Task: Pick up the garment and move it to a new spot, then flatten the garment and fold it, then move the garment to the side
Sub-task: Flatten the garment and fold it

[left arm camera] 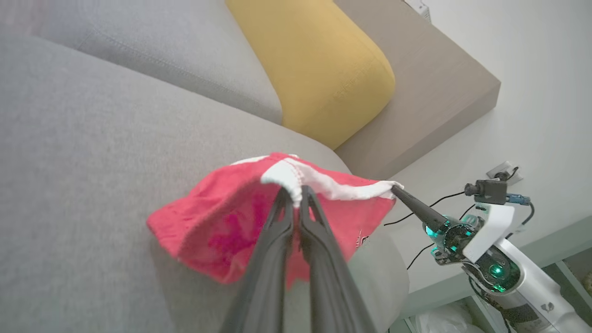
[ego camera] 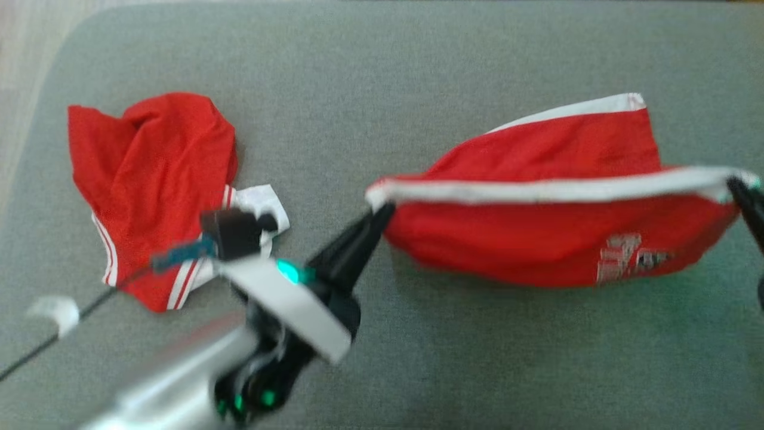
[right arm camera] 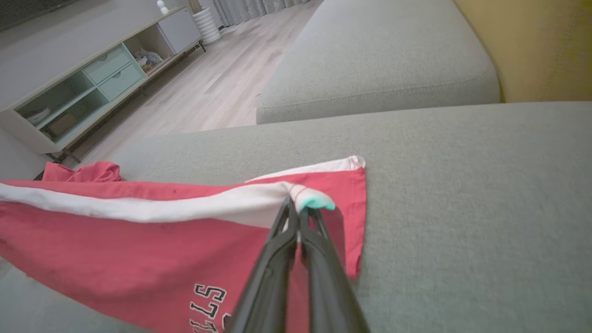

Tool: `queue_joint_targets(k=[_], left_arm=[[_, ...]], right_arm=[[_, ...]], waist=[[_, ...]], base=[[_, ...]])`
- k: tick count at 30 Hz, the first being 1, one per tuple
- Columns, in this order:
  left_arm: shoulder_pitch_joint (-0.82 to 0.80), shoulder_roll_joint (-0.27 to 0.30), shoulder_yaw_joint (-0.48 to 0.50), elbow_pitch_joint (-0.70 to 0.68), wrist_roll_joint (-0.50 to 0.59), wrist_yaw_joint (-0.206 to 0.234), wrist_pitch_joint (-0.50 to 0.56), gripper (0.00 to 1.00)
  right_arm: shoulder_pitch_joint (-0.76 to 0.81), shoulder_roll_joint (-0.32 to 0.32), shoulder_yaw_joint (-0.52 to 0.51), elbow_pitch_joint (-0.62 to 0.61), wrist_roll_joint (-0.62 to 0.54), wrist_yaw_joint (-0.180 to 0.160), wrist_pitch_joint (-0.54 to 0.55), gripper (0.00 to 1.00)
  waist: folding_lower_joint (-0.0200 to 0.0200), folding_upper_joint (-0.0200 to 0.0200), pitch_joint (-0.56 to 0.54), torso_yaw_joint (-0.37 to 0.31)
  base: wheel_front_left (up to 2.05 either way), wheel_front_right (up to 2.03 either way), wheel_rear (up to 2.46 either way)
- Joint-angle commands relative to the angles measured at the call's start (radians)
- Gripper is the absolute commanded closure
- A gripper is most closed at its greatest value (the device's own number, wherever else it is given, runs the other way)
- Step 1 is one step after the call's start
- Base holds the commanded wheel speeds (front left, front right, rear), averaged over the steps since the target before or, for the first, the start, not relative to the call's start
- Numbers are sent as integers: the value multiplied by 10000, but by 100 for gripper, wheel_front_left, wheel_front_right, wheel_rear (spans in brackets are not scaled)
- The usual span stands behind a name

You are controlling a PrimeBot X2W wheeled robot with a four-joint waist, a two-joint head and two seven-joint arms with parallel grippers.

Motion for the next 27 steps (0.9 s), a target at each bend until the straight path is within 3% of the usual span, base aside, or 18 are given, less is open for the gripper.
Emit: queue_joint_targets(k=[1,9,19,20,21,22,24,27], left_arm=[[-721,-20,552,11,-70,-151,51,100],[-2052,-1593,756,2455,-677,-831,552,100],[-3243,-2738,758,5313,-33,-1411,71,100],[-3303,-2785,718,5483,67,-1454,17,100],[-3370,-2812,663,5653,190,-1477,-27,92],[-3445,-2825,588,5823,350,-1491,-78,65],[-3526,-2884,516,6103,559,-1511,-224,0],[-3573,-2924,443,6367,921,-1456,-600,0]], right_arm=[[-795,-310,22,-113,-62,67,294,100],[-4136,49,1458,2277,227,67,1671,100],[-7195,3,3411,4849,-126,67,938,100],[-7301,55,3506,5101,-95,67,823,96],[-7399,131,3594,5359,-63,67,731,56],[-7485,196,3717,5523,-40,67,622,0],[-7607,264,3866,5805,-35,67,289,0],[-7552,303,3936,6129,26,67,-233,0]], waist=[[0,0,277,-5],[0,0,1007,67],[0,0,2130,350],[0,0,2160,337],[0,0,2195,318],[0,0,2214,303],[0,0,2226,260],[0,0,2196,197]], base=[[0,0,0],[0,0,0],[0,0,0],[0,0,0],[0,0,0],[0,0,0],[0,0,0],[0,0,0]])
